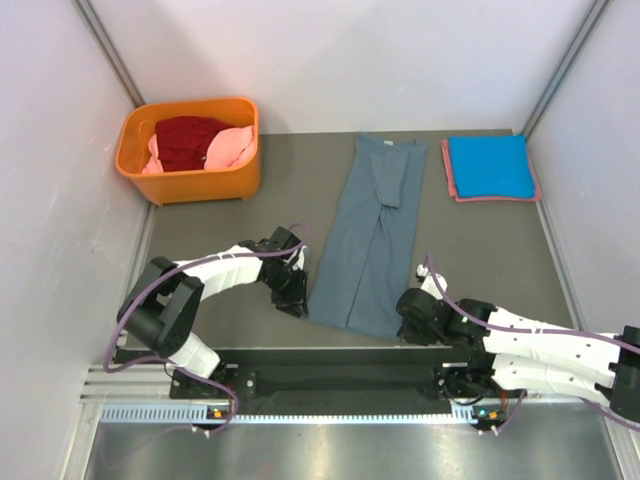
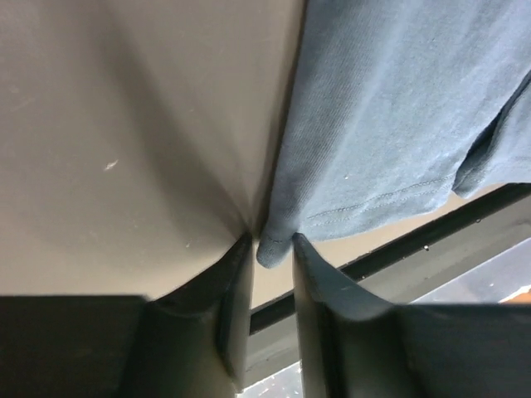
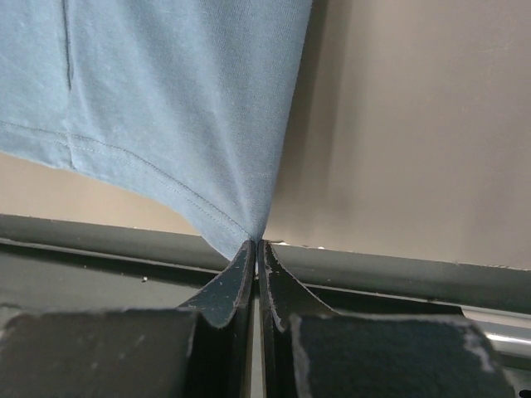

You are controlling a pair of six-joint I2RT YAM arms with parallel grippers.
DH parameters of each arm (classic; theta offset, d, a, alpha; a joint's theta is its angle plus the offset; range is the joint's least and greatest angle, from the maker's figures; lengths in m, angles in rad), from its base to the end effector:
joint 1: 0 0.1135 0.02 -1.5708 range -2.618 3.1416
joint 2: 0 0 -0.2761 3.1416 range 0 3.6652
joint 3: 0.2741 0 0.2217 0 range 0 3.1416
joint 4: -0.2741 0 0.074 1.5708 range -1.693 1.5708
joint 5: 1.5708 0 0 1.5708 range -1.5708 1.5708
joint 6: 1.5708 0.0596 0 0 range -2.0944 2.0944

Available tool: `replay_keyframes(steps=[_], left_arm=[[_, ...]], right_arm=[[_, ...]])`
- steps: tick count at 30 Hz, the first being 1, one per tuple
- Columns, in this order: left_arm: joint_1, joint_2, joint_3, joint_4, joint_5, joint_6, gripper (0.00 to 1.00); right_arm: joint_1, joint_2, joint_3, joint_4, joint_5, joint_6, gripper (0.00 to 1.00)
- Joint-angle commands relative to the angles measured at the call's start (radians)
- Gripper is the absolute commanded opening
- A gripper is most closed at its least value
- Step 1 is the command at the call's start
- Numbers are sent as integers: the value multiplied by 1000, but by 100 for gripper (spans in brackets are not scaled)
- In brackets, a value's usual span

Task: Fold and stack the t-shirts
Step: Fold the tshirt

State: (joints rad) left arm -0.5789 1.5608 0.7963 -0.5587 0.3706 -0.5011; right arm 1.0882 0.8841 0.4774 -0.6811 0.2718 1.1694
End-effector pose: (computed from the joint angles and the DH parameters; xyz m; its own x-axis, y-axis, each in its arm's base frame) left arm 0.1929 -0.1519 0.1596 -0.9924 0.1137 -0.0463 0.1226 0.8965 -0.4257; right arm 0.0725 0.1040 0.1813 -0.8928 0.2067 -0.4003 0.0676 0.9399 0.3346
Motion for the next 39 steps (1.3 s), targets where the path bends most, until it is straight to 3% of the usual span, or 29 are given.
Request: replay_keyframes(steps=[1,6,14,22,32,39], left_arm=[[-18,21,-22,66,-16,3,30],[-125,-8,-64,111,-8,-76,0],[-243,-194,-141,108,-71,-261,0],[-312,-183,-129,112,-78,-317,0],[-302,-49,144,-29,-170,-252,0],[-262,128,357,-82,-183,-182,0]], right_arm=[[1,-2,-11,-23,-17,-13,0],[1,-100,-46,-64,-36,-5,0],[-1,-194,-82,-146,-72,-24,0],[1,-206,-47,-164,-54,-48,0],[-1,-42,127,-181,157,-138,0],[-75,142,194,-52,193,-287,0]])
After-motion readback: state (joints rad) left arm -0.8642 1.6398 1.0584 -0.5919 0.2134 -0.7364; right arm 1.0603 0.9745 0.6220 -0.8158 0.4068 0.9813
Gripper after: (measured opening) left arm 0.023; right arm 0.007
